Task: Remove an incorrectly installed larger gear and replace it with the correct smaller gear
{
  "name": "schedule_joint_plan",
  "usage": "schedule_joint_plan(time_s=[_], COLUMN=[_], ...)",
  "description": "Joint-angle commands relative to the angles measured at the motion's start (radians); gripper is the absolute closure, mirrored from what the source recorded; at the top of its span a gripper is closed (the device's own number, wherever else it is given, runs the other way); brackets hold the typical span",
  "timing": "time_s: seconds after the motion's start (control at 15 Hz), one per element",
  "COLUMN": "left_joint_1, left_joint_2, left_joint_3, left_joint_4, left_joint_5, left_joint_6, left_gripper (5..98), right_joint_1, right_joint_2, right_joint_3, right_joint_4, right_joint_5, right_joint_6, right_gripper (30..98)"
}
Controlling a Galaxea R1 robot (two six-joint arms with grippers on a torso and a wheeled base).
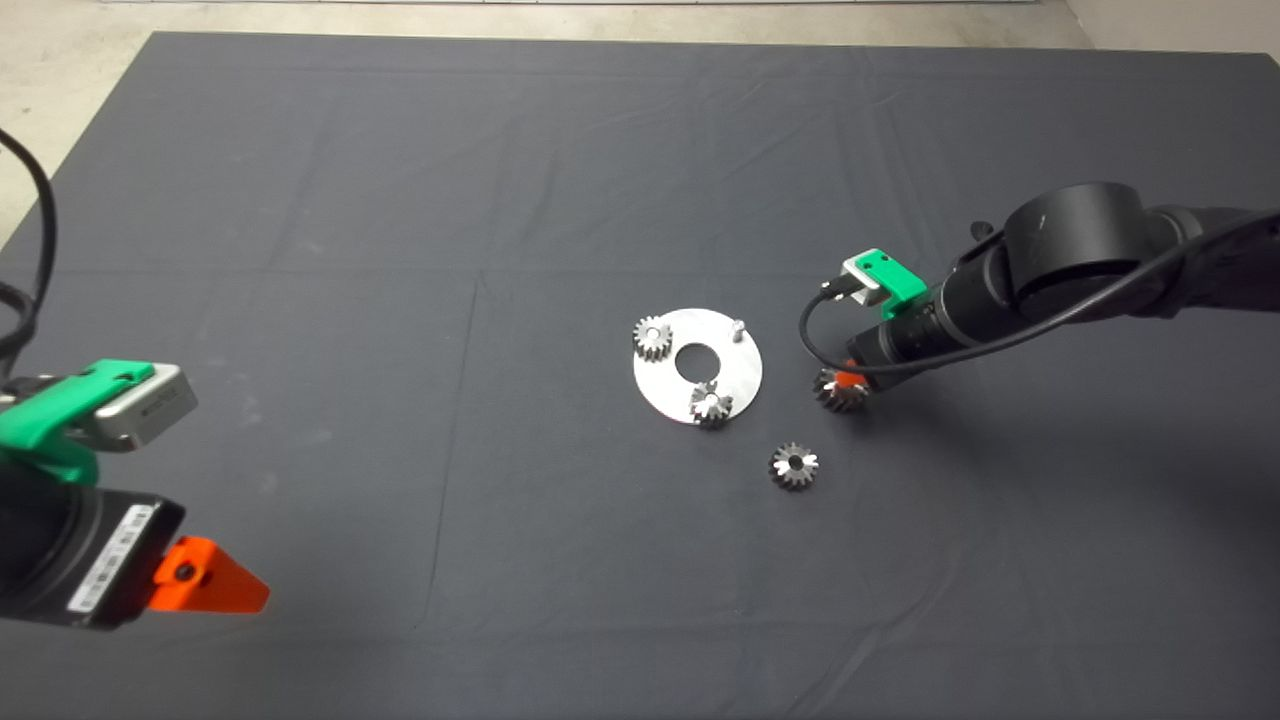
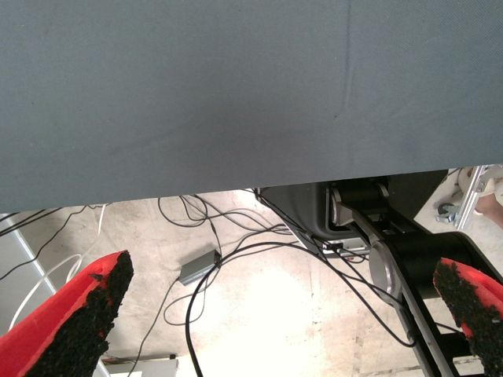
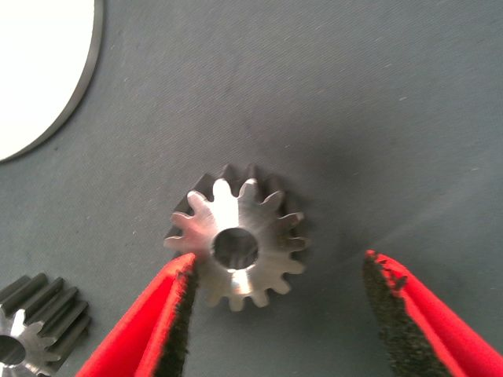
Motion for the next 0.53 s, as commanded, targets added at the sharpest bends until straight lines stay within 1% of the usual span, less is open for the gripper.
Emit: schedule_joint_plan(time_s=[0.0,0.07,0.13,0.2,0.27,0.33,0.4,0.47], left_joint_1=[-0.013,-0.013,-0.013,-0.013,-0.013,-0.013,-0.013,-0.013], left_joint_2=[0.000,-0.002,-0.001,-0.002,0.000,0.000,0.000,0.000], left_joint_3=[0.012,0.012,0.012,0.012,0.013,0.012,0.012,0.012], left_joint_4=[-0.017,-0.017,-0.017,-0.016,-0.017,-0.017,-0.017,-0.017], left_joint_5=[0.036,0.037,0.038,0.038,0.038,0.036,0.036,0.036], left_joint_6=[-0.005,-0.005,-0.005,-0.005,-0.006,-0.006,-0.006,-0.006], left_gripper=[5.5,5.5,5.5,5.5,5.5,5.5,5.5,5.5], right_joint_1=[0.053,0.098,0.124,0.145,0.171,0.182,0.183,0.180], right_joint_2=[-0.006,-0.001,-0.001,-0.007,-0.009,-0.007,-0.007,-0.003], right_joint_3=[0.076,0.125,0.171,0.199,0.218,0.236,0.254,0.265], right_joint_4=[0.014,0.021,0.040,0.063,0.092,0.106,0.106,0.106], right_joint_5=[-0.013,-0.016,-0.029,-0.039,-0.039,-0.039,-0.039,-0.039], right_joint_6=[0.025,0.058,0.092,0.115,0.117,0.117,0.117,0.114], right_gripper=[71.0,71.0,69.2,66.0,65.6,64.7,61.3,61.1])
